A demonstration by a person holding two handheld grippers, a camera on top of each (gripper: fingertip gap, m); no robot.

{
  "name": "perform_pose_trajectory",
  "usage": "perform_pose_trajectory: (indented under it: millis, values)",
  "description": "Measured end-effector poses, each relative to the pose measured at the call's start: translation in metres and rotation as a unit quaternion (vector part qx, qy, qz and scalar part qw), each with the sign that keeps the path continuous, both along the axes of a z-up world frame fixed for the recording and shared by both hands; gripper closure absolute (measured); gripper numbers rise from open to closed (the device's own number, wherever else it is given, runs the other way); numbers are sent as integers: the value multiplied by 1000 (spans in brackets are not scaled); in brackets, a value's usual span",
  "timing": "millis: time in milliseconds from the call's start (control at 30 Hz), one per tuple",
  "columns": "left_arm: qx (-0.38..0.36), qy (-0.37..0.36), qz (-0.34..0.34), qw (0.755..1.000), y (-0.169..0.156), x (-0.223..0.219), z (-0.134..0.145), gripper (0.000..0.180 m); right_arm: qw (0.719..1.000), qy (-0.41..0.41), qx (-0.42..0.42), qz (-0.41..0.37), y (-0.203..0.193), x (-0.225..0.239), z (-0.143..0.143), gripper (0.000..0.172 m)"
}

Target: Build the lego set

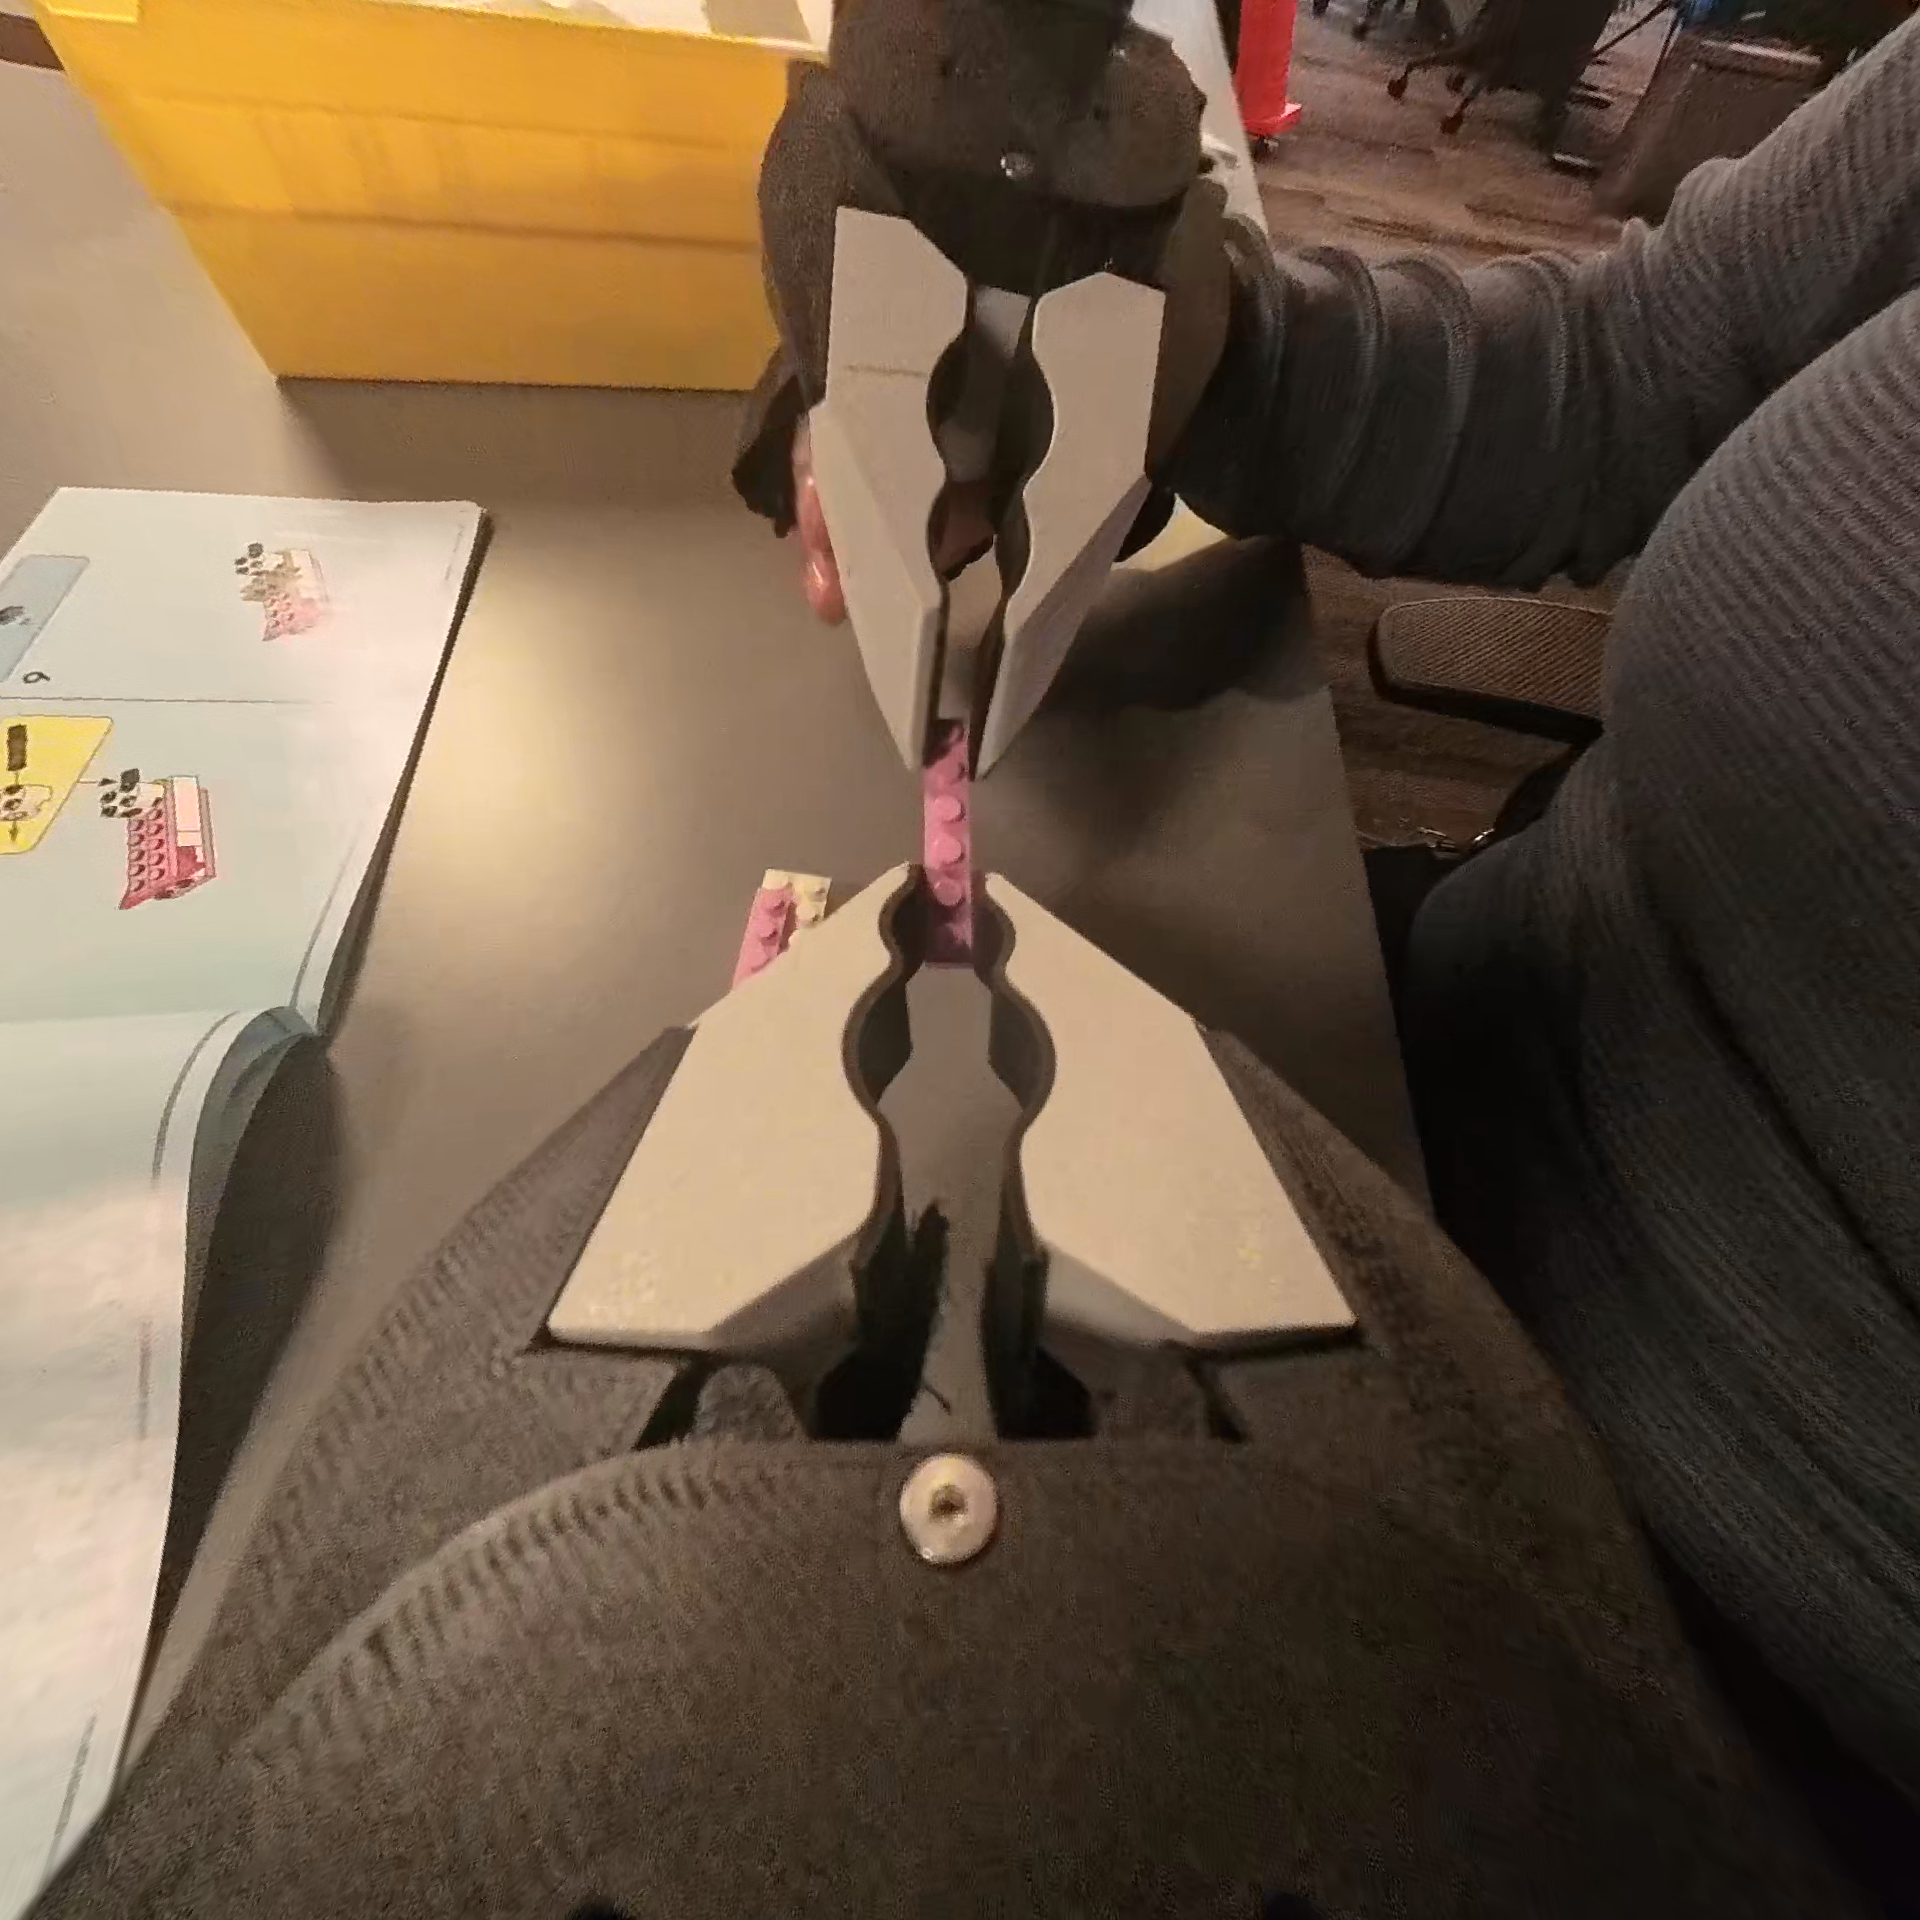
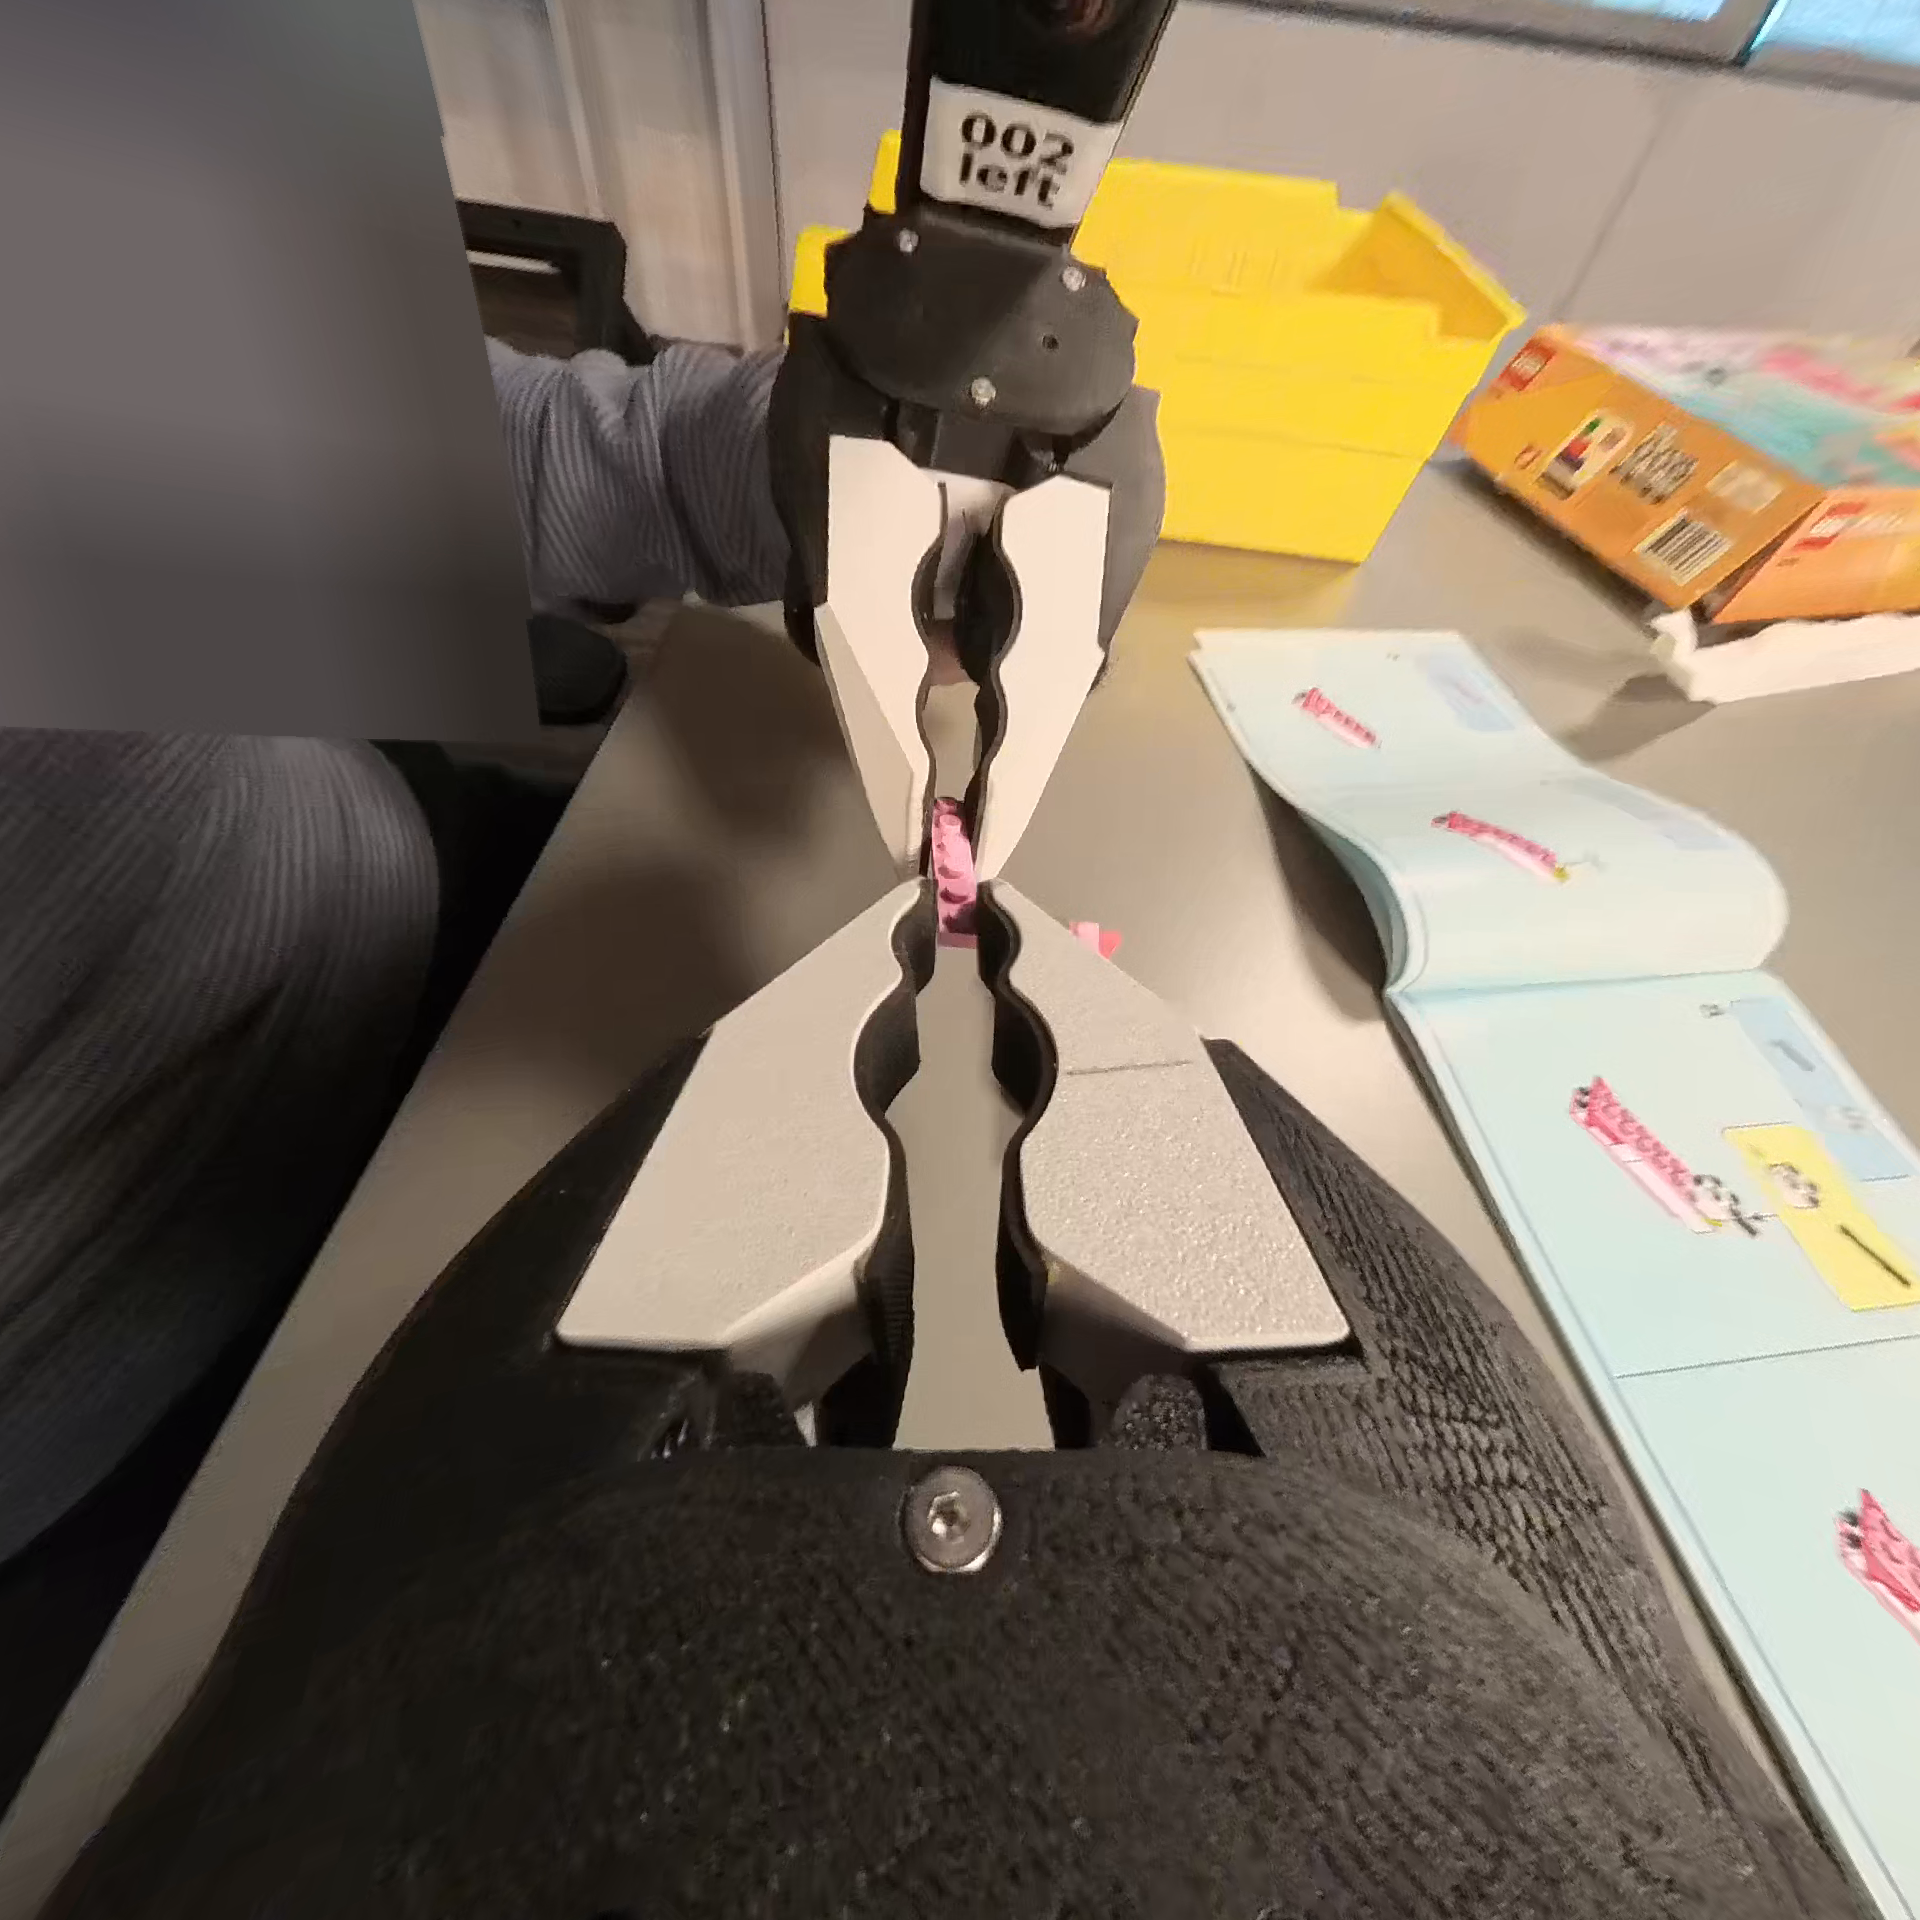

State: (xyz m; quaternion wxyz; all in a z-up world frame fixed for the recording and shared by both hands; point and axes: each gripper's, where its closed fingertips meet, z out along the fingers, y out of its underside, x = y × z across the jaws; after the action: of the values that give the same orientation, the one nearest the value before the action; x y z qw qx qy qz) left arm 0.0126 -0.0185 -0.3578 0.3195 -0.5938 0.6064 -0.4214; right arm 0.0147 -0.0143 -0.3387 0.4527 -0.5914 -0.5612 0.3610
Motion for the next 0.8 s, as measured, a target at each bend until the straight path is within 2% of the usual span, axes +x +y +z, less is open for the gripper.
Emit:
perform_pose_trajectory:
  millis: [67, 133, 233, 467, 800]
  values:
    - [-4, -4, 25, 1000, 7, 1, -1, 172, 1000, -9, -1, -4, 5, 2, -5, 167]
    - [2, 14, 59, 998, 19, -2, -7, 132, 1000, -19, 1, -16, 13, 6, -11, 168]
    - [21, 81, 63, 995, 29, -8, -26, 113, 998, -45, 6, -31, 20, 10, -24, 167]
    - [31, 130, 24, 991, 42, -12, -51, 124, 996, -64, 7, -54, 27, 8, -35, 167]
    - [54, 125, 14, 991, 44, -12, -52, 144, 995, -79, 5, -61, 29, 2, -40, 168]
